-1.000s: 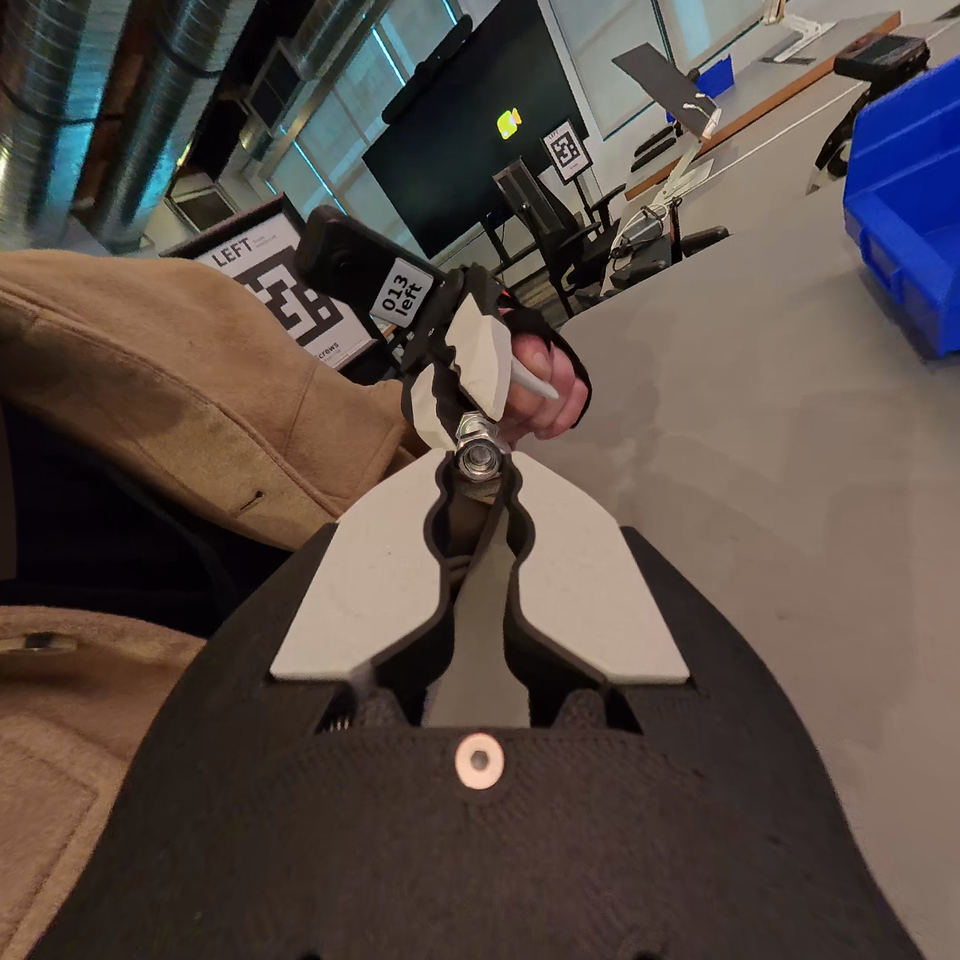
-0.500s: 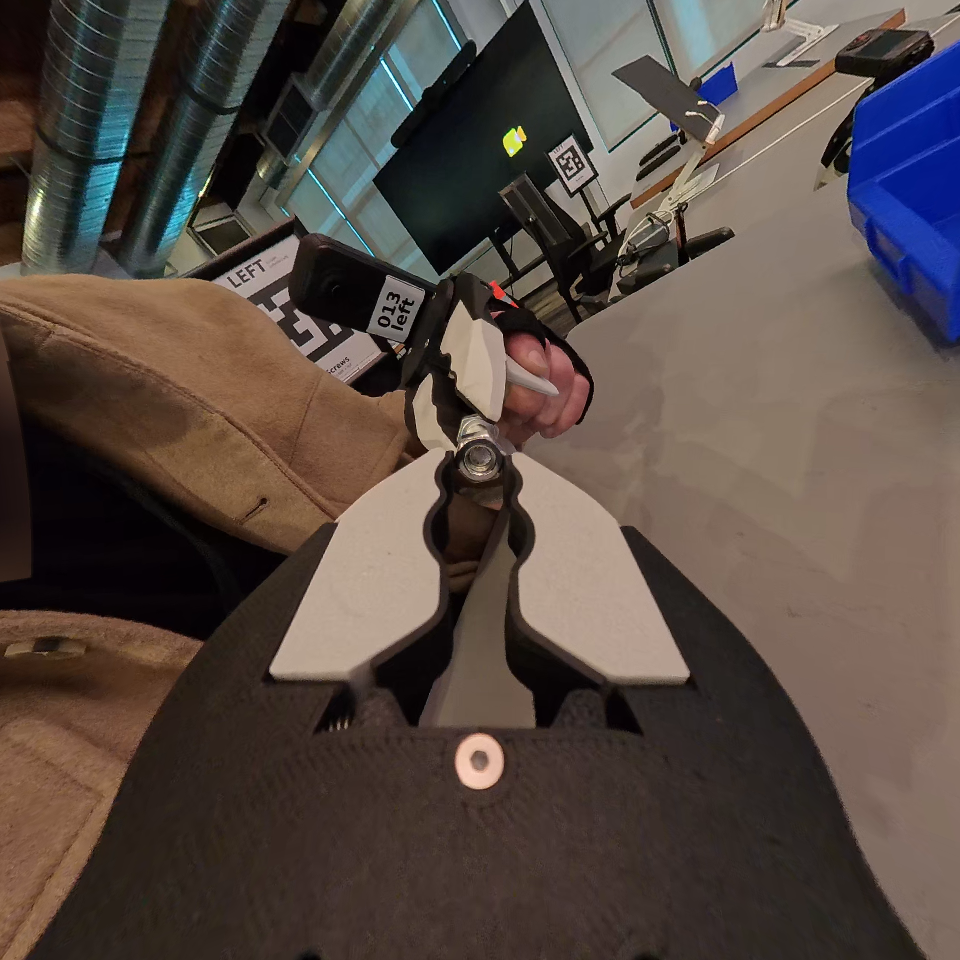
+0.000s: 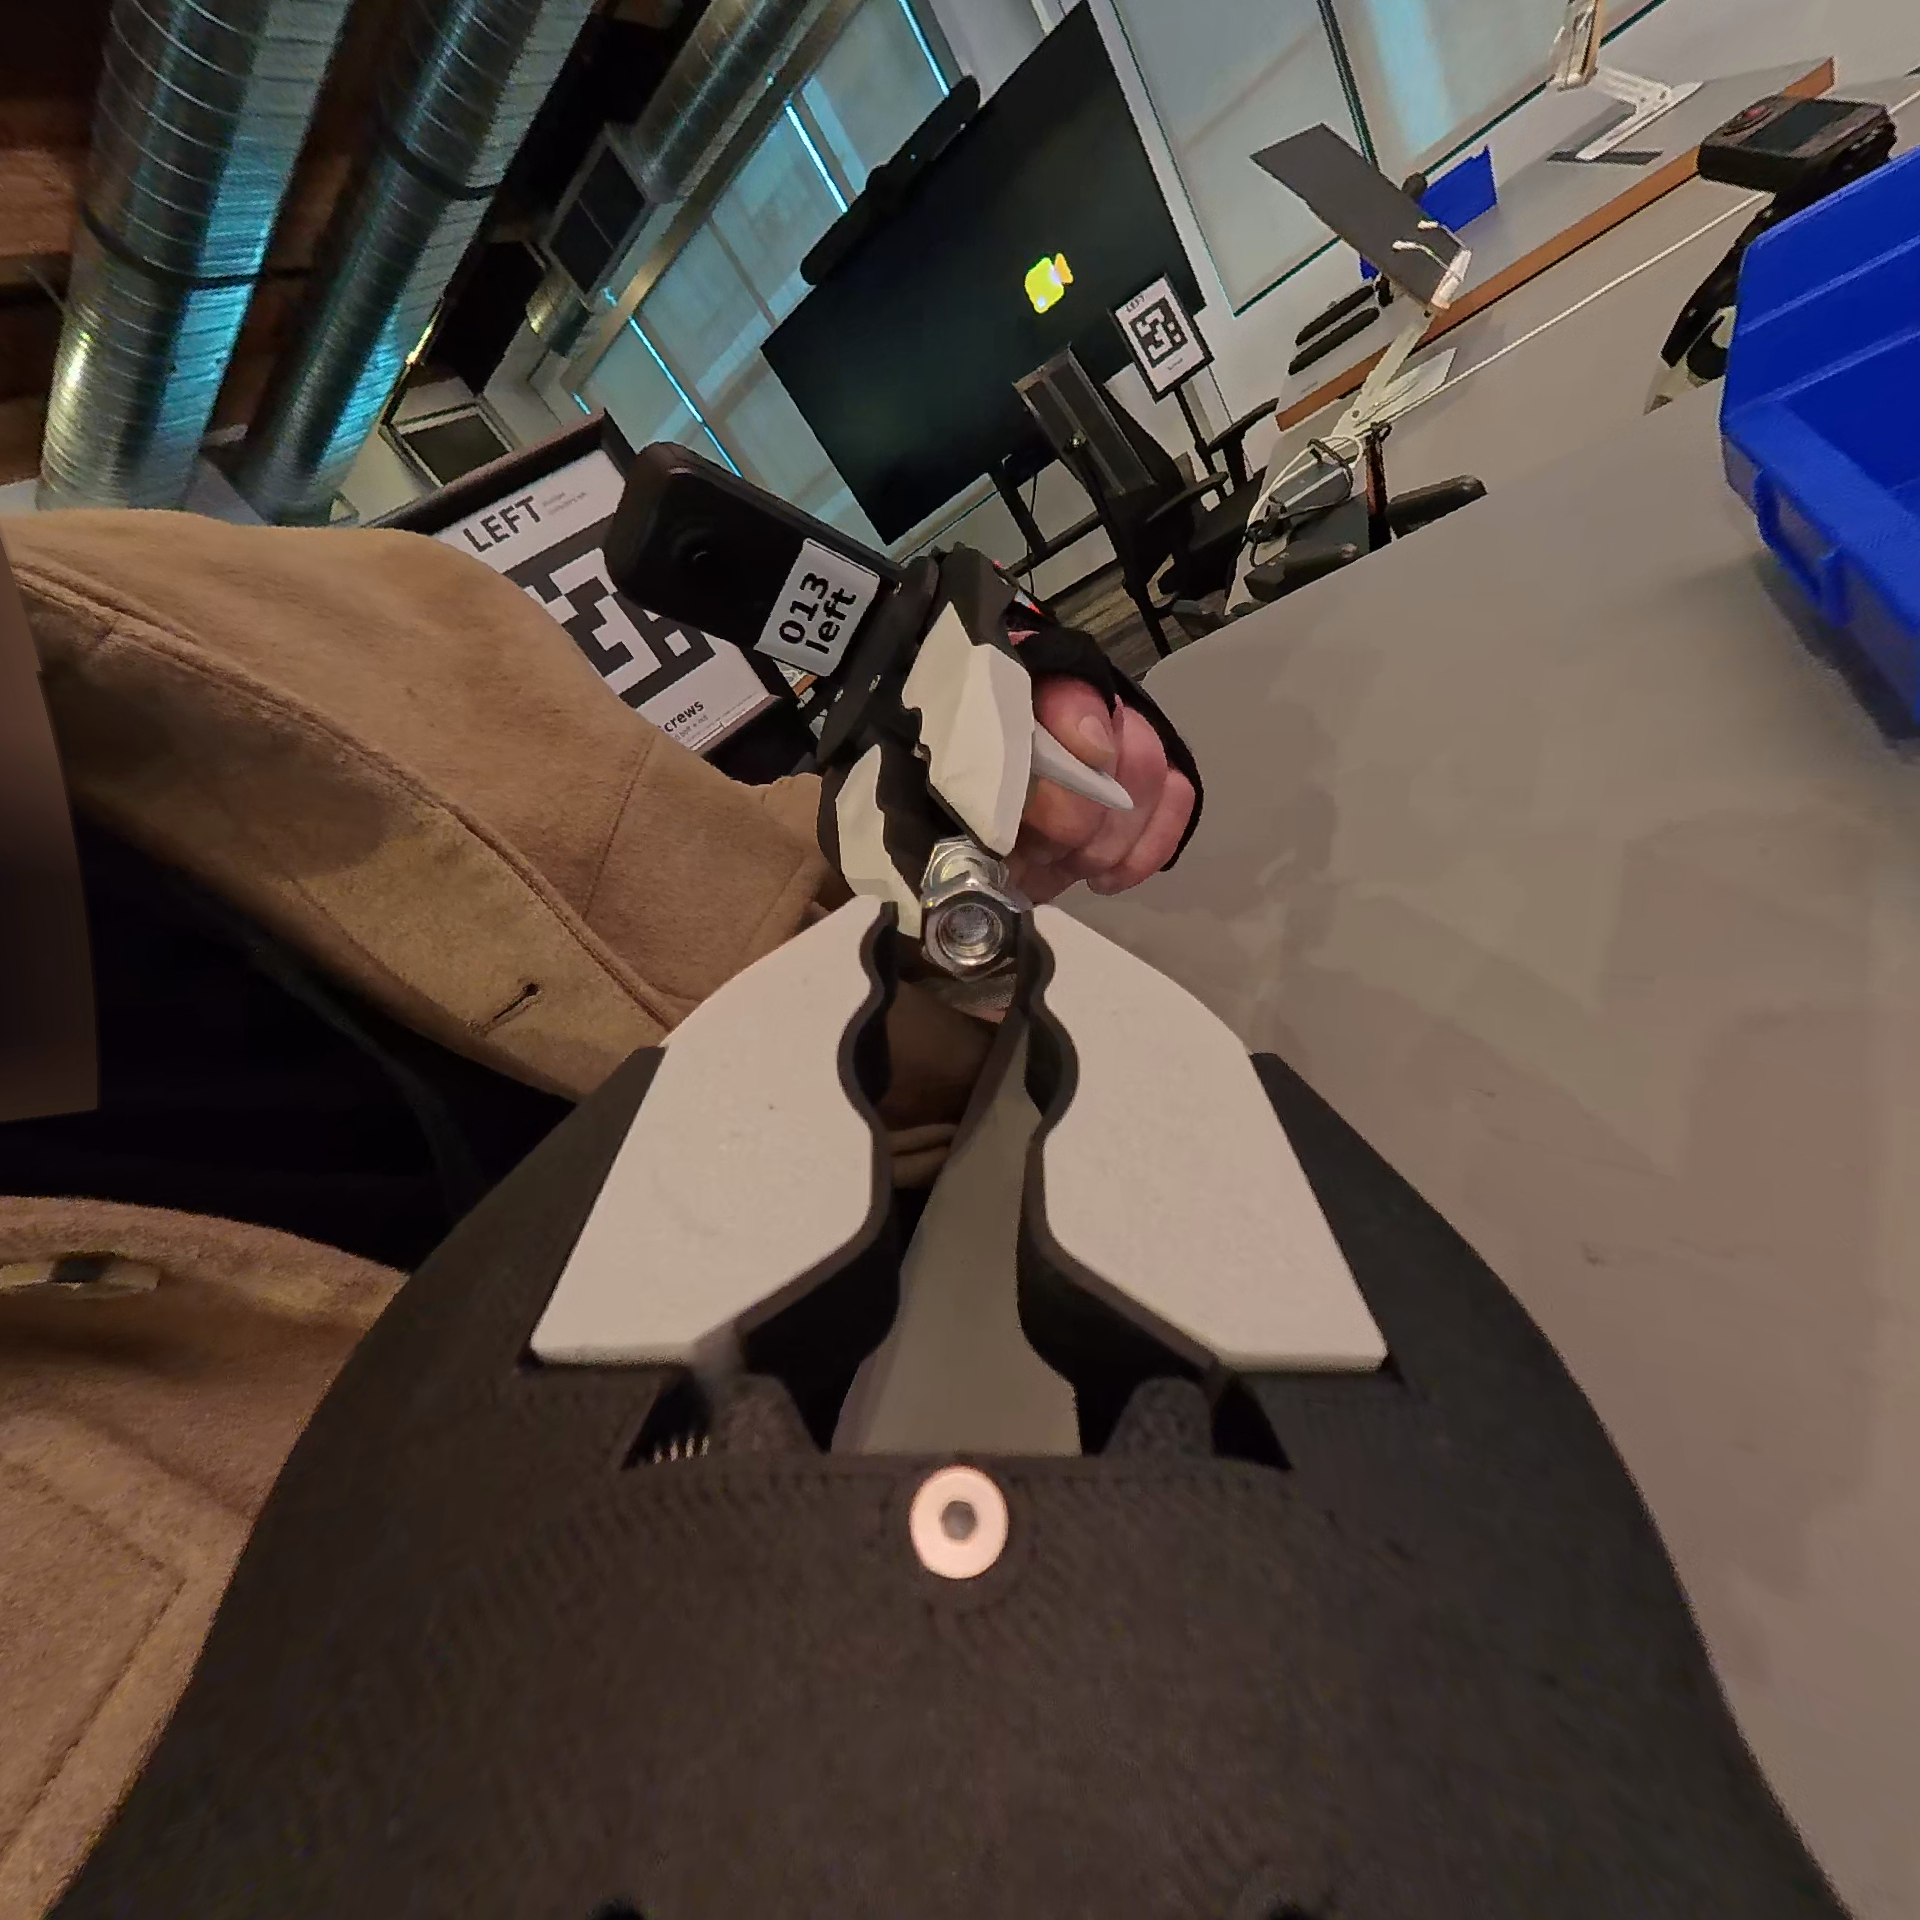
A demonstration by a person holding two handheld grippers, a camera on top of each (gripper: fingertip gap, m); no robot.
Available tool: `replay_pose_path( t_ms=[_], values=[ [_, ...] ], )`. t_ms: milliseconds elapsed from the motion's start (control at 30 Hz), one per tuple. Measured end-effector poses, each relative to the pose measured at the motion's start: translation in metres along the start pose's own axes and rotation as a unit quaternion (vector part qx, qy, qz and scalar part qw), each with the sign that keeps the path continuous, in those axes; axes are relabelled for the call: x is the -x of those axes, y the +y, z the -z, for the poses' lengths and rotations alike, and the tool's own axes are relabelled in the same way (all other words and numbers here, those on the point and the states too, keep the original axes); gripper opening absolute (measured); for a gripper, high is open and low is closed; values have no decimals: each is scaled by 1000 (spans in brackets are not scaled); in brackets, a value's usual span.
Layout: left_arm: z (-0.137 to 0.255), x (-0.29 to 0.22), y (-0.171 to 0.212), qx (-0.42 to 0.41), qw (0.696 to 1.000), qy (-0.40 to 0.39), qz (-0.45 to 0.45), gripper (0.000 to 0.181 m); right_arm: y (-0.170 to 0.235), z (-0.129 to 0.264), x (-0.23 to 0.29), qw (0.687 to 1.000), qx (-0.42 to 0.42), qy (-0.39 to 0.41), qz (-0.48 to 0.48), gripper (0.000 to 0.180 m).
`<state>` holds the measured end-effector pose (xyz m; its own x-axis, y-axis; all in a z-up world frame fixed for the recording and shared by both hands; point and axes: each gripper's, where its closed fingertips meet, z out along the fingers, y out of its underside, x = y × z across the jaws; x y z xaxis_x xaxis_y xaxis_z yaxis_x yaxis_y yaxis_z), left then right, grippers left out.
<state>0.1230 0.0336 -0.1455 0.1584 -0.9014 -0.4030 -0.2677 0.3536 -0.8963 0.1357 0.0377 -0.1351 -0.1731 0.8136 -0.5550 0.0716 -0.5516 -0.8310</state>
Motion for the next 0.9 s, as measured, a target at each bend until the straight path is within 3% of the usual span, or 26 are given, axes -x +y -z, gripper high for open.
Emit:
replay_pose_path(
  t_ms=[900],
  values=[
    [1, 3, -8, -37, 998, 4, 41, 18, 8, -2, 7, 999, 30, 0, 44, 23]
  ],
)
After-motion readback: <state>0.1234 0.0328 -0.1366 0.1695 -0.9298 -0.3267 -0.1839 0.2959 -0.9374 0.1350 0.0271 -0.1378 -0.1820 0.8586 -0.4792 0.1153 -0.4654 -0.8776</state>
